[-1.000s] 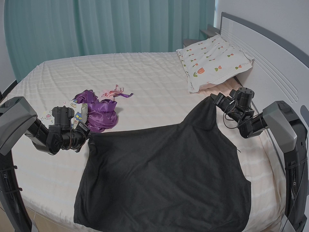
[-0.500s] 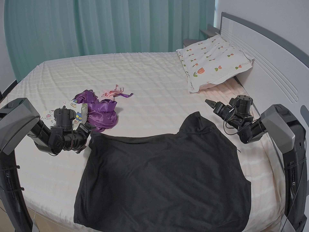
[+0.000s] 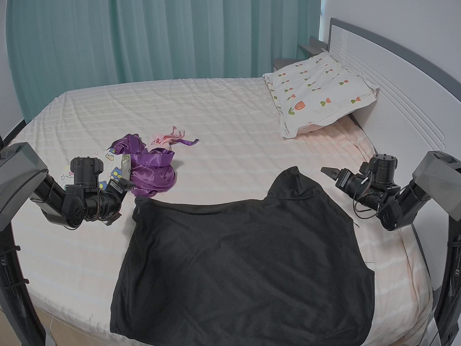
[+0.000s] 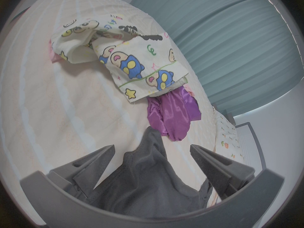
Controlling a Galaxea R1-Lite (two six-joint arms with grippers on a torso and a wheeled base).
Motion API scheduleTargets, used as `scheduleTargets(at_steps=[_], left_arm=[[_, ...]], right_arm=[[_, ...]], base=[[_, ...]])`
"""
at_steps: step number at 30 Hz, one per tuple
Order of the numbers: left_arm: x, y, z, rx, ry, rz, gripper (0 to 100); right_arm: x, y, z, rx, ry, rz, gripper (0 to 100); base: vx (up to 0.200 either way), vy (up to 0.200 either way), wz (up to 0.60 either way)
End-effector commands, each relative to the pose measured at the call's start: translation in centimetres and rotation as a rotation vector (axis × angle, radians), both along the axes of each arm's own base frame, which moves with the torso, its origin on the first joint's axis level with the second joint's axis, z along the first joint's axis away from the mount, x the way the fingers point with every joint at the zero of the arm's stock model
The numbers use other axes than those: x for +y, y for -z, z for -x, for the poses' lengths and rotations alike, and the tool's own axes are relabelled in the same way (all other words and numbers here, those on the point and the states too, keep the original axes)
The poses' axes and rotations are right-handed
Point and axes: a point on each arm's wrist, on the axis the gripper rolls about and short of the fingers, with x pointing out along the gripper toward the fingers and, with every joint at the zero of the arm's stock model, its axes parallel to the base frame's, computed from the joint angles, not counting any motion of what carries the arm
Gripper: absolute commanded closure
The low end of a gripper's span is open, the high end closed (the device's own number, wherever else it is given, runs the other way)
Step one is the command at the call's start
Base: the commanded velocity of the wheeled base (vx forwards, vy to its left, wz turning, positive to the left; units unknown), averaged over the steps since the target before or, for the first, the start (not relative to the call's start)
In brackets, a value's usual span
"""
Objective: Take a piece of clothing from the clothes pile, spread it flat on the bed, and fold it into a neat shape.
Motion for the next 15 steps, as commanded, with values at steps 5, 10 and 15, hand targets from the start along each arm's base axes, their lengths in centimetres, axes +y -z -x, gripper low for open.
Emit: scheduleTargets(at_steps=[5,10,15], left_arm=[[0.6,-2.3,1.5,-0.042,-0.012,0.004,0],[0.5,-3.5,3.8,-0.049,0.022,0.027,0],[0.0,-4.4,8.2,-0.032,0.088,0.067,0]], right_arm=[[-0.4,-3.8,9.9,-0.016,-0.022,-0.012,0],[0.1,-4.0,13.5,0.014,-0.046,-0.014,0],[0.2,-2.9,17.0,0.1,-0.06,-0.014,0]], base=[[0.0,0.0,0.0],[0.0,0.0,0.0],[-0.04,0.0,0.0]])
